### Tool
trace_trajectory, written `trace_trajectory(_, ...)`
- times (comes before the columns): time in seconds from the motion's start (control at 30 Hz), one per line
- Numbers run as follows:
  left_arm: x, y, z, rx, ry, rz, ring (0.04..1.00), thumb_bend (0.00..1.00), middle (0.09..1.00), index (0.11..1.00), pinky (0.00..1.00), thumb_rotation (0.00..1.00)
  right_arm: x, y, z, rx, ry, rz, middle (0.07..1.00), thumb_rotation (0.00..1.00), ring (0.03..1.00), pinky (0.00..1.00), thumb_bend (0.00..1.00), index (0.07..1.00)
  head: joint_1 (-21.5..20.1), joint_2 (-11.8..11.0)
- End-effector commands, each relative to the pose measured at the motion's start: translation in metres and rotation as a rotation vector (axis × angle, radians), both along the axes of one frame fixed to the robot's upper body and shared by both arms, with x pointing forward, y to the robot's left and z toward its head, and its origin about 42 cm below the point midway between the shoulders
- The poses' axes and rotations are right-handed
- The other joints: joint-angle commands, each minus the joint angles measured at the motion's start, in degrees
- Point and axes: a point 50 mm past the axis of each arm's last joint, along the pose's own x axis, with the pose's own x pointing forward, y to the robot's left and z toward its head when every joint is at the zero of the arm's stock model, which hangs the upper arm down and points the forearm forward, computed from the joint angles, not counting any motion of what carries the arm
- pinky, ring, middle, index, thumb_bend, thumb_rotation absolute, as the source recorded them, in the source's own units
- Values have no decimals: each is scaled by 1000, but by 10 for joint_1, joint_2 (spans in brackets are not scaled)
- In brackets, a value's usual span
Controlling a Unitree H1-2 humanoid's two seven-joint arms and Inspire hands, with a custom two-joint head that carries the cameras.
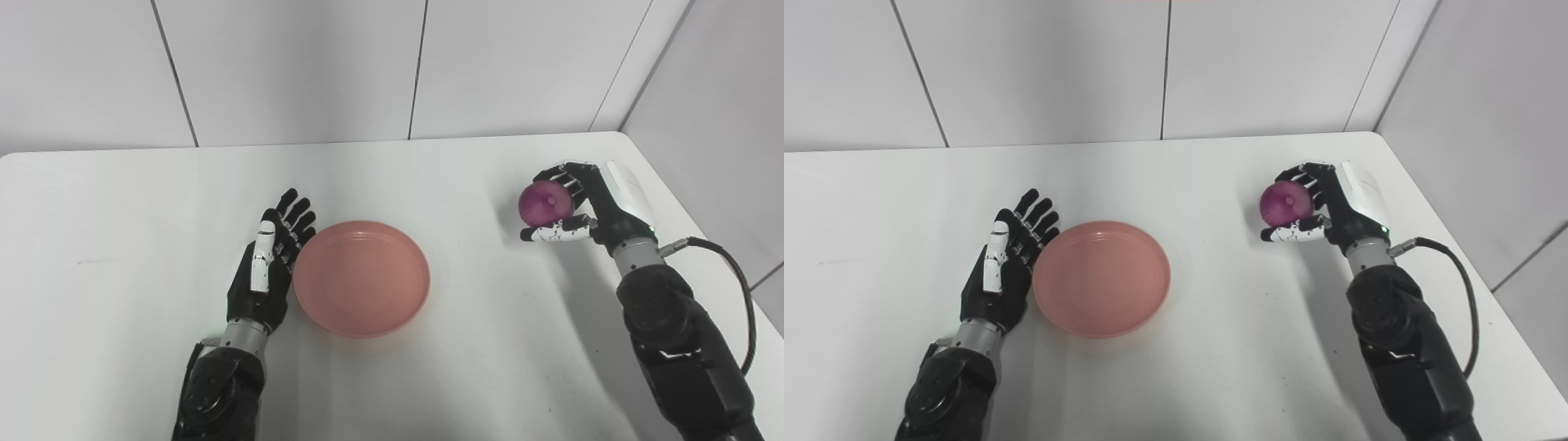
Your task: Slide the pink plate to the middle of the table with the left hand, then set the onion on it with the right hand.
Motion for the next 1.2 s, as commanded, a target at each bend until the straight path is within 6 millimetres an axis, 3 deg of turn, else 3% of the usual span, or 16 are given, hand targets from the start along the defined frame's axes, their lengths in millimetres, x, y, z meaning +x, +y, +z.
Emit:
trace_trajectory(0.0,-21,15,-37,31,103,15,938,466,939,920,953,1000,4,7,30,-15,-98,20,522,137,467,398,514,487,2,0)
trace_trajectory(0.43,-22,13,-37,38,103,14,936,468,937,920,953,1000,6,51,42,-12,-128,147,474,135,402,321,515,487,12,0)
trace_trajectory(0.6,-23,11,-36,36,100,12,932,471,935,918,951,1000,12,76,40,6,-134,241,520,135,456,373,514,488,18,0)
trace_trajectory(0.87,-23,8,-36,37,91,13,931,471,936,918,940,1000,16,106,37,17,-126,299,448,137,355,279,515,487,26,0)
trace_trajectory(1.17,-23,4,-35,33,92,18,933,474,938,920,942,1000,23,134,30,28,-118,365,461,136,368,288,516,487,38,0)
